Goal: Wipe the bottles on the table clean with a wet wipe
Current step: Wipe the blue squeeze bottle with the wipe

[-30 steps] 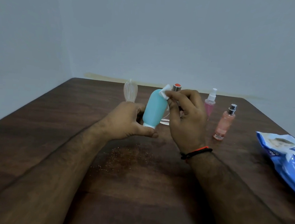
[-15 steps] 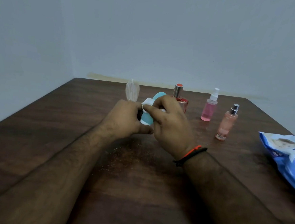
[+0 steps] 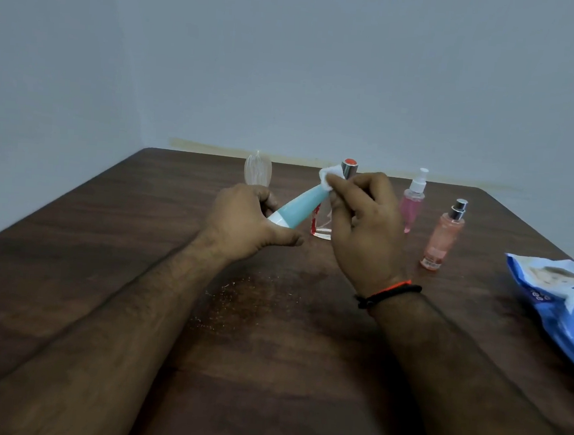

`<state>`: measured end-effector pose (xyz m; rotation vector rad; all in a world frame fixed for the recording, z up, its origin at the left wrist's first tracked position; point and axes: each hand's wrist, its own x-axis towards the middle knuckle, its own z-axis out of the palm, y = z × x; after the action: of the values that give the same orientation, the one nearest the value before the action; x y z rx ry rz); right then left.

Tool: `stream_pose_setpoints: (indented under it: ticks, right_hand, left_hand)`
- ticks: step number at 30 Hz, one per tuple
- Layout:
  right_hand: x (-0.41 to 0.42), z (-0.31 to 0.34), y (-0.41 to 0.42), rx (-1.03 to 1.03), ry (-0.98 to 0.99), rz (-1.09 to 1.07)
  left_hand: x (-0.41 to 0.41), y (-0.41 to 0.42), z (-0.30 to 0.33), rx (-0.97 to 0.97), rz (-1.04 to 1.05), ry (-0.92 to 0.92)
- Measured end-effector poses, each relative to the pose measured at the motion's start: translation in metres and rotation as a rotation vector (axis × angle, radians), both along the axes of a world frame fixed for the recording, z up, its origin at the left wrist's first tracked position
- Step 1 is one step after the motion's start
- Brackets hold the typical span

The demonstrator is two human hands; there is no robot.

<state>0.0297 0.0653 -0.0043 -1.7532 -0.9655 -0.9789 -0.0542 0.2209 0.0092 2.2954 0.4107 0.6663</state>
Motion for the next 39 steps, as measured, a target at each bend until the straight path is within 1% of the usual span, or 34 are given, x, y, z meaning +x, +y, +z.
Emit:
stream_pose_setpoints:
  ticks: [5,10,12,14,16,18,20,21,26,29,32,36,39]
  right_hand:
    - [-0.011,-0.006,0.013,-0.215,-0.062,0.142]
    - [-0.016,-0.01,0.017,-0.346,-0.136,0.216]
    - [-0.014,-0.009,0.016,-0.303,-0.123,0.184]
    - [-0.008,-0.009,0.012,-0.194,-0.072,0.121]
    - [0.001,-0.007,0.007,-0.074,0.024,0.03]
    - [0.008,-0.006,0.001,-0.015,0.131,-0.062]
    - [0.011,-0.007,-0.001,-0.019,0.182,-0.103]
    - [0.009,-0.008,0.0,-0.031,0.178,-0.091]
    - [-0.013,-0.008,0.015,-0.15,0.043,0.108]
    - [-0.015,-0.009,0.018,-0.21,-0.013,0.165]
    - [-0.009,-0.008,0.013,-0.186,0.018,0.099]
    - [0.002,-0.004,0.002,-0.07,0.215,-0.096]
    - [0.003,-0.005,0.001,-0.06,0.283,-0.126]
  left_hand:
    - [-0.002,0.001,0.0,0.158,0.104,-0.083]
    - [0.001,0.006,-0.005,0.317,0.096,-0.187]
    - [0.003,0.006,-0.005,0.36,0.107,-0.214]
    - [0.003,0.007,-0.005,0.402,0.122,-0.232]
    - [0.002,0.008,-0.005,0.448,0.114,-0.254]
    - [0.001,0.007,-0.006,0.479,0.087,-0.279]
    - [0.002,0.005,-0.006,0.507,0.068,-0.303]
    - [0.002,0.004,-0.006,0.52,0.066,-0.313]
    - [0.005,0.004,-0.01,0.568,0.094,-0.38]
    - [0.007,0.005,-0.013,0.589,0.08,-0.392]
    - [0.007,0.007,-0.012,0.588,0.05,-0.386]
    - [0.004,0.008,-0.01,0.578,-0.004,-0.381]
    - [0.002,0.009,-0.011,0.59,-0.033,-0.394]
